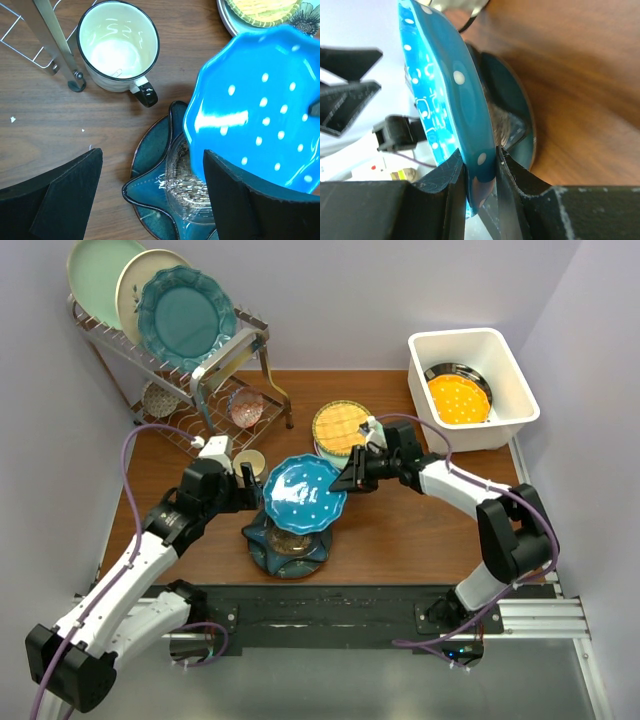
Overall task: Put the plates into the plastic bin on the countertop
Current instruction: Pick up the plate from the corner of the board, then place the plate in the plastic bin.
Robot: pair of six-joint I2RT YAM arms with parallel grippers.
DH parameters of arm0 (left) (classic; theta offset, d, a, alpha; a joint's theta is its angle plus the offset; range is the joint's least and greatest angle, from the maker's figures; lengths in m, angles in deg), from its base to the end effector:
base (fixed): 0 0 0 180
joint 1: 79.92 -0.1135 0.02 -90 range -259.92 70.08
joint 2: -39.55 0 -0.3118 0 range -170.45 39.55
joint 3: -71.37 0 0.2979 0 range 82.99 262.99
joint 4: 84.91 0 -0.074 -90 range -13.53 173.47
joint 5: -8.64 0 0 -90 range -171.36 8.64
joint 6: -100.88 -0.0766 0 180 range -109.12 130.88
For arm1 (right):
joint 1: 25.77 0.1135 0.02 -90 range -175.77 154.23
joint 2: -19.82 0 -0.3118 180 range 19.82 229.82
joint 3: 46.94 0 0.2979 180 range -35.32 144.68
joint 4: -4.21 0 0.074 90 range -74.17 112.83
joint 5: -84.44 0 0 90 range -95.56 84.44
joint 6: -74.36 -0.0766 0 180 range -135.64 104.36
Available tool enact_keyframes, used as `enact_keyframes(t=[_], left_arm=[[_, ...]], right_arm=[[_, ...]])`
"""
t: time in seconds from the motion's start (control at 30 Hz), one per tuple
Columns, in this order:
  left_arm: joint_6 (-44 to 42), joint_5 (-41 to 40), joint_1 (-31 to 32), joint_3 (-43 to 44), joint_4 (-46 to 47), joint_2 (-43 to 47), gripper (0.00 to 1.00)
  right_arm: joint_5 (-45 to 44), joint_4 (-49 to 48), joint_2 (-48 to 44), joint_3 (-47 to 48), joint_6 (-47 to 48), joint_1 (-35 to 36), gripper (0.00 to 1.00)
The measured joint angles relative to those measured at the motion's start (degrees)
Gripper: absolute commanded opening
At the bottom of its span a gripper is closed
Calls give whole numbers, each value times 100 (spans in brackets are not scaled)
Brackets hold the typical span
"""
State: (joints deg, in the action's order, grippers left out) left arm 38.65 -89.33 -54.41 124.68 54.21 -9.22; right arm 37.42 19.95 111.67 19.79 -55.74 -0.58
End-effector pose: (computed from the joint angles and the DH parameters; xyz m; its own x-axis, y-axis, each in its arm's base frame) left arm 0.2141 -0.0904 0.2828 -0.6250 -0.2130 -0.7510 0.0390 0.9523 -0.3026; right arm 0.3381 0.2167 0.2136 -0.9539 0.0721 -0.2912 -0.2138 0.5179 0.8283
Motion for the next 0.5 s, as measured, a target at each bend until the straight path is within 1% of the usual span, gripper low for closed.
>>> enact_keyframes(t=[0.23,0.5], left_arm=[[-37,0,0,0,0,-15,86],[-39,2,-13,0,0,-50,86]], right_arm=[[-9,271,205,522,-17,-555,0],[-46,481,420,1392,-44,-839,0]])
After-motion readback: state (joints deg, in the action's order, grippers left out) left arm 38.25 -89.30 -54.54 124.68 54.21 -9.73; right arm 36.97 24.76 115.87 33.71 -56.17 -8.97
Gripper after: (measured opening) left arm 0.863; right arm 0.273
